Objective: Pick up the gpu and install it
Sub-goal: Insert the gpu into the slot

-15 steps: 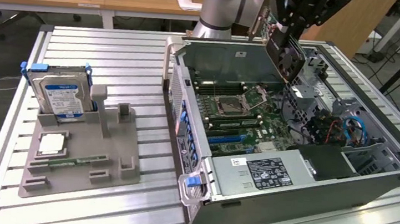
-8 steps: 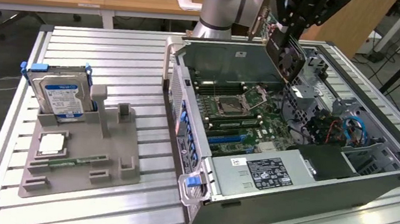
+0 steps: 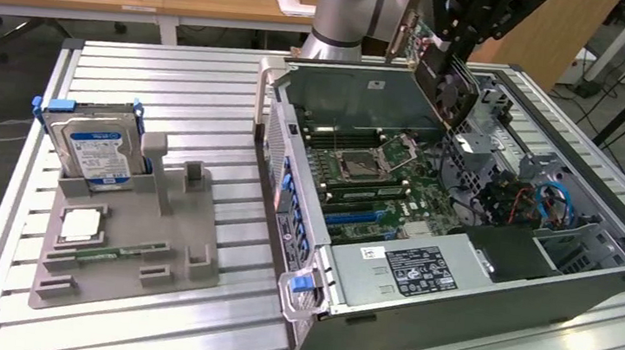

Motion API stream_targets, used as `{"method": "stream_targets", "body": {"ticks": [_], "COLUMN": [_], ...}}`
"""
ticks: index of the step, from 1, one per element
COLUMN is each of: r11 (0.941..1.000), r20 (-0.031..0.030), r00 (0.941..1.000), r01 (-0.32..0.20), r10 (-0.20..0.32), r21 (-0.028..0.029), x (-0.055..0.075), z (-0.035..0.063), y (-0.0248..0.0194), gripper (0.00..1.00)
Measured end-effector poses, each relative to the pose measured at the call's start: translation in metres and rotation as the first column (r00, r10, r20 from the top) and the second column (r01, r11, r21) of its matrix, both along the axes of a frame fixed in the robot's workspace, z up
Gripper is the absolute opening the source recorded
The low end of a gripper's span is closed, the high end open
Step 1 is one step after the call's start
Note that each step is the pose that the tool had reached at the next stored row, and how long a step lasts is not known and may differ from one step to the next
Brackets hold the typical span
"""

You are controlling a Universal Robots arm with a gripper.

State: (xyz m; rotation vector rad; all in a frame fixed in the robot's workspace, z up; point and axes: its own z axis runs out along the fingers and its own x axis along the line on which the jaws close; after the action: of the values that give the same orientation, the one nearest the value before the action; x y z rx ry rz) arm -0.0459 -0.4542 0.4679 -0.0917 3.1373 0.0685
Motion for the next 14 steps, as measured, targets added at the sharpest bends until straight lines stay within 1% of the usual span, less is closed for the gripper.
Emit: {"method": "stream_targets", "body": {"ticks": [7,14], "r11": [0.9991,0.9963], "r20": [0.0,0.0001], "r00": [0.9991,0.9963], "r01": [-0.042,-0.086], "r10": [0.042,0.086], "r21": [0.0,0.0], "x": [0.0,0.0], "z": [0.0,0.0], "y": [0.0,0.0], "gripper": [0.26,0.26]}}
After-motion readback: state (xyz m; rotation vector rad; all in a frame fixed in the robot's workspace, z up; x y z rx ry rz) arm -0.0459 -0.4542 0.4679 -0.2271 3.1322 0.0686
